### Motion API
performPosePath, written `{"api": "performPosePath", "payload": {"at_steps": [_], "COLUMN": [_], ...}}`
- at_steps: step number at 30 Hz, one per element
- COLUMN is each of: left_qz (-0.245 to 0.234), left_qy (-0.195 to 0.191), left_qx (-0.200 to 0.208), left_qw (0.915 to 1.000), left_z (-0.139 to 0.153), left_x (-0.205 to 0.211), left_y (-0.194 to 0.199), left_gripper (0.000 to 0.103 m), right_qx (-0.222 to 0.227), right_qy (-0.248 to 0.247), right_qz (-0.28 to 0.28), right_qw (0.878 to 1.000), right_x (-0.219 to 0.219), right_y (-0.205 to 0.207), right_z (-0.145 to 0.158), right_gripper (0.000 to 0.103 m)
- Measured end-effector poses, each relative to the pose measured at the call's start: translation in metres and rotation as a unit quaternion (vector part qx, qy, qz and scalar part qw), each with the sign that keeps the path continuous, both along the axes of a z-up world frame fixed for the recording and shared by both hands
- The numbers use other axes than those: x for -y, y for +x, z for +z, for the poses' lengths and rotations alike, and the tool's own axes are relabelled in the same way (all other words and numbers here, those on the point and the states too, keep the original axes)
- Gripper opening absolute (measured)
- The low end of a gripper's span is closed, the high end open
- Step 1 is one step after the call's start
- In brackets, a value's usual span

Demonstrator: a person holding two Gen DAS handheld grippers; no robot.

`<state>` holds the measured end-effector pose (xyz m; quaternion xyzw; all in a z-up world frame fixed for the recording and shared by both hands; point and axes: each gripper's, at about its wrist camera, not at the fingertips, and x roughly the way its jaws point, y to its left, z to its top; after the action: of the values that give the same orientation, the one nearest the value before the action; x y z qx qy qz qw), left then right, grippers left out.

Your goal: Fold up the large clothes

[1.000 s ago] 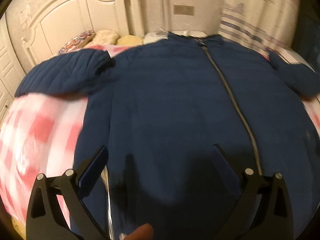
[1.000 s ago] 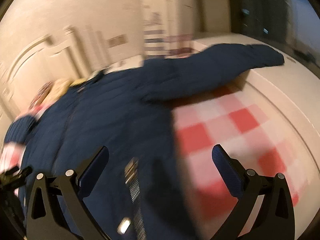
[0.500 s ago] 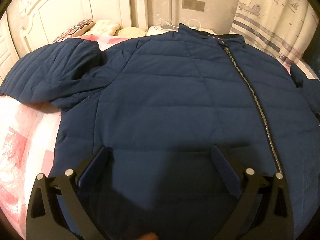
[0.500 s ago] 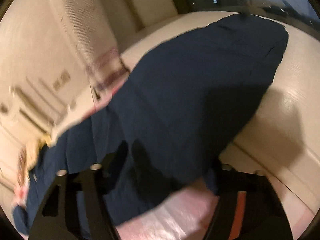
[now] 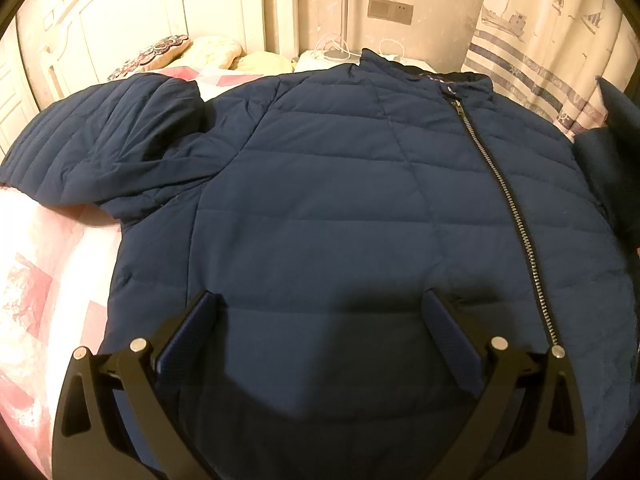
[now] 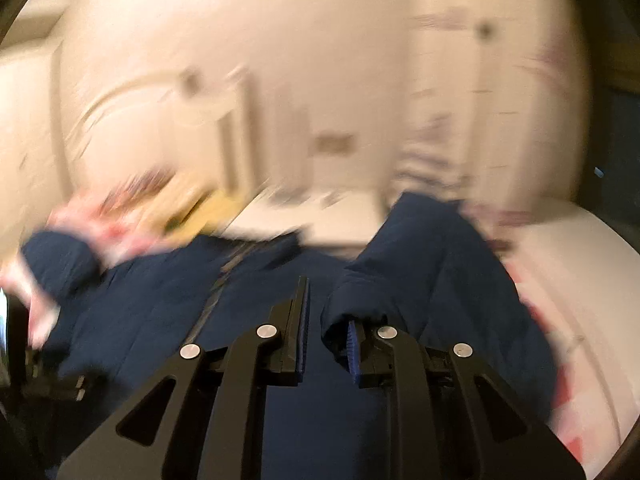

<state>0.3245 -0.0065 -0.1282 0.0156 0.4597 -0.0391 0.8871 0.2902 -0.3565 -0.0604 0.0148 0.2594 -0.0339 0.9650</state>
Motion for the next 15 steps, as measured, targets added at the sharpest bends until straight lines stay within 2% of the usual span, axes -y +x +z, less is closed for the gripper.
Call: {"api": "performPosePath", "payload": {"at_steps": [2, 3, 4, 5, 6, 7, 9, 12, 14, 15], "left_qz": [0.0, 0.0, 0.0, 0.0, 0.0, -0.001, 0.0, -0.001, -0.001, -0.001], "left_qy": [-0.001, -0.001, -0.001, -0.002, -0.003, -0.005, -0.009, -0.01, -0.01, -0.01], "left_qx": [0.0, 0.001, 0.0, 0.001, 0.002, 0.002, 0.003, 0.004, 0.005, 0.005], "left_qw": [1.0, 1.0, 1.0, 1.0, 1.0, 1.0, 1.0, 0.9999, 0.9999, 0.9999], "left_z": [0.0, 0.0, 0.0, 0.0, 0.0, 0.001, 0.001, 0.001, 0.001, 0.001], "left_x": [0.0, 0.0, 0.0, -0.001, -0.001, -0.002, -0.003, -0.003, -0.003, -0.003], "left_y": [-0.001, 0.0, -0.001, 0.0, -0.001, -0.001, -0.001, -0.002, -0.002, -0.002], "left_gripper": [0.101, 0.101, 0.101, 0.101, 0.101, 0.101, 0.101, 0.101, 0.101, 0.101], "right_qx": [-0.071, -0.113, -0.167, -0.178, -0.17, -0.178, -0.18, -0.134, -0.092, -0.076], "right_qy": [-0.007, -0.01, -0.011, -0.022, -0.03, -0.015, 0.042, 0.111, 0.151, 0.181], "right_qz": [0.045, 0.052, 0.062, 0.061, 0.062, 0.07, 0.082, 0.062, 0.013, -0.015], "right_qw": [0.996, 0.992, 0.984, 0.982, 0.983, 0.981, 0.979, 0.983, 0.984, 0.98], "right_x": [-0.04, -0.052, -0.062, -0.069, -0.075, -0.072, -0.059, -0.025, 0.008, 0.032], "right_y": [0.011, 0.018, 0.023, 0.023, 0.011, 0.003, -0.012, -0.043, -0.061, -0.07], "right_z": [-0.028, -0.047, -0.072, -0.08, -0.08, -0.075, -0.067, -0.049, -0.037, -0.036], "right_gripper": [0.02, 0.027, 0.041, 0.042, 0.047, 0.06, 0.073, 0.073, 0.073, 0.073]}}
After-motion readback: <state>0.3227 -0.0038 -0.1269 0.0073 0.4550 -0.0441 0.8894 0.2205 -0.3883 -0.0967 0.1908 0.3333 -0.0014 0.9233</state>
